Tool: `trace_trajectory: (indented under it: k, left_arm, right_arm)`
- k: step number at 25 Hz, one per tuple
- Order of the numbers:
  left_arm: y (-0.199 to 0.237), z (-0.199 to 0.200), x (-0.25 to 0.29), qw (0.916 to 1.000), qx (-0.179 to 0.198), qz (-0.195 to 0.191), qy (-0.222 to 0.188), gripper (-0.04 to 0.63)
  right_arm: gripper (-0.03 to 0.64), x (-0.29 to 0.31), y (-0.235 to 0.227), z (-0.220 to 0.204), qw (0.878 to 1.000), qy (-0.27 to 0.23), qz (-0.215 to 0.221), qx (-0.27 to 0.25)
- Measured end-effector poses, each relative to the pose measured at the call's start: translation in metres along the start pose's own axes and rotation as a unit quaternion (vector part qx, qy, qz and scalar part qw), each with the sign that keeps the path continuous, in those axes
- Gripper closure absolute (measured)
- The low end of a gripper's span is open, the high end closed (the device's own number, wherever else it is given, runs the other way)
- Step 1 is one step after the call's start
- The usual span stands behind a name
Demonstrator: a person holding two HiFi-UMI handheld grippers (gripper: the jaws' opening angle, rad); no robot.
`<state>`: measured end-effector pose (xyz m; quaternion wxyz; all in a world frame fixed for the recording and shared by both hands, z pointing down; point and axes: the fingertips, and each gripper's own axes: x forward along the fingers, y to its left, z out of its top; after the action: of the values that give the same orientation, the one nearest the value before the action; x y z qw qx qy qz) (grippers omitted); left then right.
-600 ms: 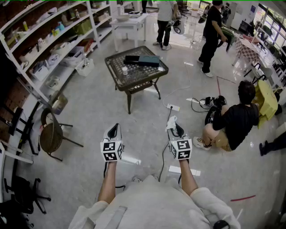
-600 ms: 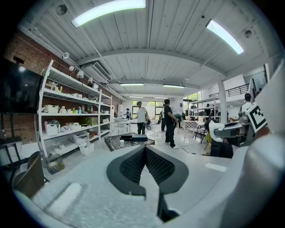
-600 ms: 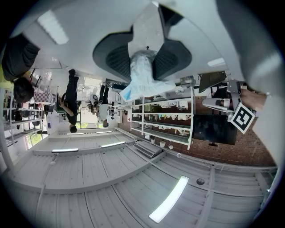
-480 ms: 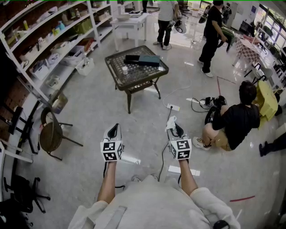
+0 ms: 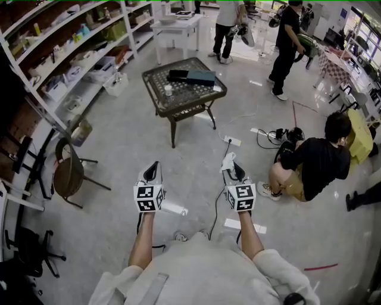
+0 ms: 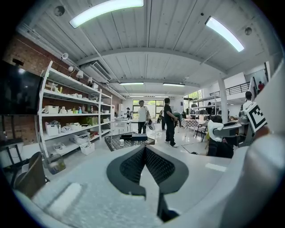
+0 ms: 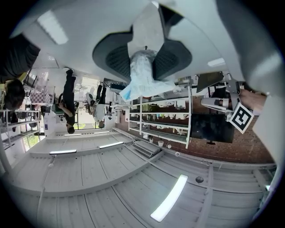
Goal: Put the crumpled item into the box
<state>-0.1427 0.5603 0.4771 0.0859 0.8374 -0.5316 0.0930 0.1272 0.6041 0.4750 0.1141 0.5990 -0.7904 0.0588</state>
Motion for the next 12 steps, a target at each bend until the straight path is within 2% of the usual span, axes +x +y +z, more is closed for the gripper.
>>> trace_trajectory:
  k: [12]
  left_arm:
    - [-0.026,-0.008,0.017,0.9998,0.001,0.02,0.005,0.589]
  right_arm:
    - [0.482,0.009,-0.032,-0.011,1.0,-0.007,0.022,0.0]
